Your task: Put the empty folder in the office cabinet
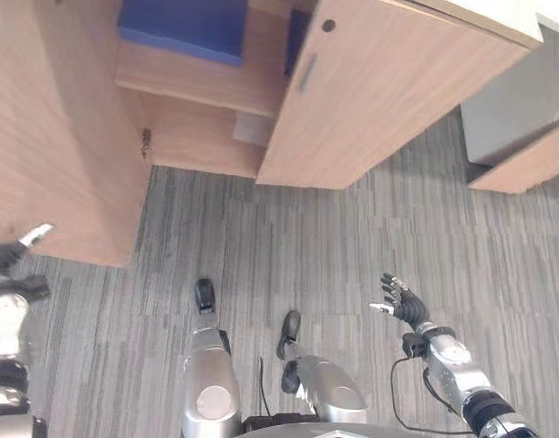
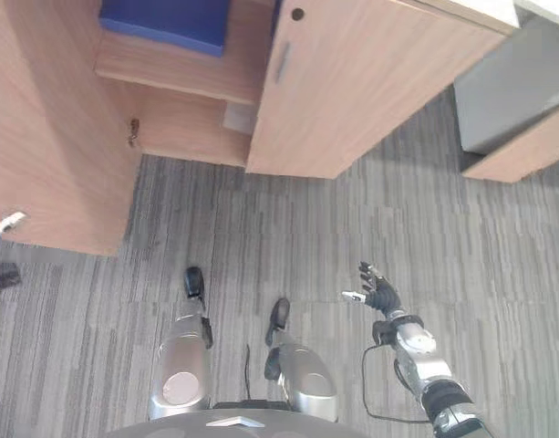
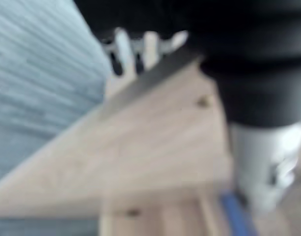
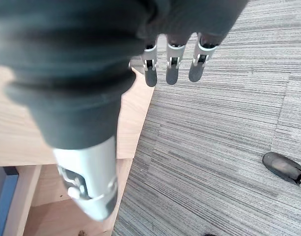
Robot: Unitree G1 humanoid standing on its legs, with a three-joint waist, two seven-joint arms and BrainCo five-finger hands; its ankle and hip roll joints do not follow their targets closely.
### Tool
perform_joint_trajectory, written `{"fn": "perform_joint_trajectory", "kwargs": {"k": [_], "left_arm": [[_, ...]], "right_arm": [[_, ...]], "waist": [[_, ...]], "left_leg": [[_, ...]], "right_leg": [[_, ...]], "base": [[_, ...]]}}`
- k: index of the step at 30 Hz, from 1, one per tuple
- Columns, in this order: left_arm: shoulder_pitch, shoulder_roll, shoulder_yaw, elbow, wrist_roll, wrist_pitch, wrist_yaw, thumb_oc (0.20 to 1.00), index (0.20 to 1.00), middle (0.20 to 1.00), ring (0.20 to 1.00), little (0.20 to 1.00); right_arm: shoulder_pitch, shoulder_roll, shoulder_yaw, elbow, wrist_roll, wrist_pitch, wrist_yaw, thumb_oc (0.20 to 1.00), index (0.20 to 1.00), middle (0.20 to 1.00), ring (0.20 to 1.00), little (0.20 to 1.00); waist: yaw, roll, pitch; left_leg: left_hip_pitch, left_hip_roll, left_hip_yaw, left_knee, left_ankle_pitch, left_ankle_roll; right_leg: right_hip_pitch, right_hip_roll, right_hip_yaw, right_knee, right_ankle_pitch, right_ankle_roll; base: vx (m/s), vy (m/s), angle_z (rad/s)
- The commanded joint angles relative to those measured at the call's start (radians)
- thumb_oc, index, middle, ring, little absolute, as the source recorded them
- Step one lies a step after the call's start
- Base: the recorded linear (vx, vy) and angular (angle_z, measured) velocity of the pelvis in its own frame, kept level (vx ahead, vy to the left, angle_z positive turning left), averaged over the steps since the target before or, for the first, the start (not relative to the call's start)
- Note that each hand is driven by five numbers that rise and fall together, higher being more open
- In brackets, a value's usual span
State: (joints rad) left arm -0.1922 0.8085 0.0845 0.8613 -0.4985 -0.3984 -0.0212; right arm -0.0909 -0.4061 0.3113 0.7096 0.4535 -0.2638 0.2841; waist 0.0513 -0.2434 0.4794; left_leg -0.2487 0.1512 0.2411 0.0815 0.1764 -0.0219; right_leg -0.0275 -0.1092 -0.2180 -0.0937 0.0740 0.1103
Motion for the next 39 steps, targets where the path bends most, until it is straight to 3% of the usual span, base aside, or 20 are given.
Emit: {"fn": "perform_joint_trajectory", "kwargs": {"k": [1,6,8,14,16,18,19,22,29,35,37,39], "left_arm": [[-0.014,-0.039,-0.075,-0.029,0.074,-0.048,-0.077,1.000,1.000,1.000,1.000,1.000],[0.056,-0.197,-0.126,-0.072,0.090,-0.057,-0.086,1.000,1.000,1.000,1.000,1.000],[0.061,-0.215,-0.133,-0.074,0.087,-0.058,-0.082,1.000,1.000,1.000,1.000,1.000],[0.045,-0.354,-0.200,-0.052,0.083,-0.039,-0.041,1.000,1.000,1.000,1.000,1.000],[0.041,-0.362,-0.205,-0.049,0.083,-0.037,-0.032,1.000,1.000,1.000,1.000,1.000],[0.005,-0.392,-0.221,-0.029,0.065,-0.019,0.042,1.000,1.000,1.000,1.000,1.000],[0.005,-0.392,-0.221,-0.029,0.065,-0.019,0.042,1.000,1.000,1.000,1.000,1.000],[-0.095,-0.377,-0.199,0.059,-0.026,0.039,0.152,1.000,1.000,1.000,1.000,1.000],[-0.224,-0.251,-0.125,0.241,-0.113,0.116,0.106,1.000,1.000,1.000,1.000,1.000],[-0.226,-0.241,-0.118,0.276,-0.127,0.149,0.086,1.000,1.000,1.000,1.000,1.000],[-0.208,-0.258,-0.128,0.284,-0.128,0.151,0.067,1.000,1.000,1.000,1.000,1.000],[-0.142,-0.332,-0.159,0.247,-0.099,0.145,0.017,1.000,1.000,1.000,1.000,1.000]], "right_arm": [[0.006,-0.089,-0.011,-0.033,0.025,-0.024,-0.002,1.000,1.000,1.000,1.000,1.000],[0.071,-0.036,-0.043,-0.035,-0.008,-0.031,-0.042,1.000,1.000,1.000,1.000,1.000],[0.077,-0.032,-0.045,-0.034,-0.010,-0.031,-0.048,1.000,1.000,1.000,1.000,1.000],[0.133,0.008,-0.068,-0.046,-0.049,0.009,-0.124,1.000,1.000,1.000,1.000,1.000],[0.137,0.008,-0.069,-0.047,-0.055,0.013,-0.126,1.000,1.000,1.000,1.000,1.000],[0.151,0.010,-0.072,-0.044,-0.083,0.028,-0.139,1.000,1.000,1.000,1.000,1.000],[0.151,0.010,-0.072,-0.044,-0.083,0.028,-0.139,1.000,1.000,1.000,1.000,1.000],[0.156,-0.004,-0.065,-0.032,-0.112,0.041,-0.134,1.000,1.000,1.000,1.000,1.000],[0.155,-0.037,-0.042,-0.009,-0.132,0.020,-0.121,1.000,1.000,1.000,1.000,1.000],[0.155,-0.043,-0.037,0.008,-0.144,0.005,-0.117,1.000,1.000,1.000,1.000,1.000],[0.151,-0.042,-0.036,0.025,-0.138,-0.005,-0.115,1.000,1.000,1.000,1.000,1.000],[0.155,-0.022,-0.035,0.026,-0.151,-0.006,-0.119,1.000,1.000,1.000,1.000,1.000]], "waist": [[-0.033,0.040,-0.071],[-0.068,0.085,-0.131],[-0.072,0.091,-0.138],[-0.128,0.158,-0.208],[-0.133,0.163,-0.212],[-0.166,0.184,-0.234],[-0.166,0.184,-0.234],[-0.222,0.206,-0.258],[-0.272,0.223,-0.273],[-0.276,0.228,-0.274],[-0.269,0.229,-0.274],[-0.248,0.230,-0.281]], "left_leg": [[0.204,-0.022,0.023,-0.057,-0.263,0.006],[0.263,-0.030,0.045,-0.094,-0.250,0.003],[0.270,-0.031,0.047,-0.097,-0.248,0.003],[0.330,-0.051,0.071,-0.114,-0.243,0.001],[0.334,-0.052,0.074,-0.115,-0.243,0.000],[0.354,-0.059,0.094,-0.121,-0.241,-0.003],[0.354,-0.059,0.094,-0.121,-0.241,-0.003],[0.378,-0.066,0.128,-0.130,-0.240,-0.010],[0.383,-0.064,0.169,-0.136,-0.239,-0.021],[0.385,-0.063,0.174,-0.134,-0.240,-0.022],[0.390,-0.062,0.168,-0.131,-0.243,-0.020],[0.401,-0.068,0.147,-0.138,-0.244,-0.015]], "right_leg": [[-0.034,-0.024,0.005,0.042,0.031,0.069],[-0.006,-0.027,0.017,0.029,0.030,0.068],[-0.003,-0.029,0.017,0.028,0.030,0.068],[0.040,-0.042,0.030,0.025,0.012,0.061],[0.042,-0.042,0.032,0.024,0.011,0.061],[0.050,-0.042,0.048,0.019,0.007,0.057],[0.050,-0.042,0.048,0.019,0.007,0.057],[0.055,-0.038,0.077,0.017,-0.007,0.051],[0.042,-0.030,0.112,0.012,-0.014,0.051],[0.043,-0.029,0.118,0.011,-0.016,0.051],[0.053,-0.031,0.110,0.013,-0.020,0.049],[0.075,-0.036,0.087,0.013,-0.025,0.049]], "base": [[0.06,-0.032,-0.22],[0.09,-0.041,-0.26],[0.08,-0.002,-0.14],[0.15,0.007,-0.23],[0.08,0.025,-0.19],[0.14,0.051,-0.13],[0.14,0.060,-0.22],[0.13,0.071,-0.39],[0.02,0.016,-0.23],[-0.01,-0.004,-0.10],[-0.01,-0.026,-0.01],[-0.03,-0.070,0.05]]}}
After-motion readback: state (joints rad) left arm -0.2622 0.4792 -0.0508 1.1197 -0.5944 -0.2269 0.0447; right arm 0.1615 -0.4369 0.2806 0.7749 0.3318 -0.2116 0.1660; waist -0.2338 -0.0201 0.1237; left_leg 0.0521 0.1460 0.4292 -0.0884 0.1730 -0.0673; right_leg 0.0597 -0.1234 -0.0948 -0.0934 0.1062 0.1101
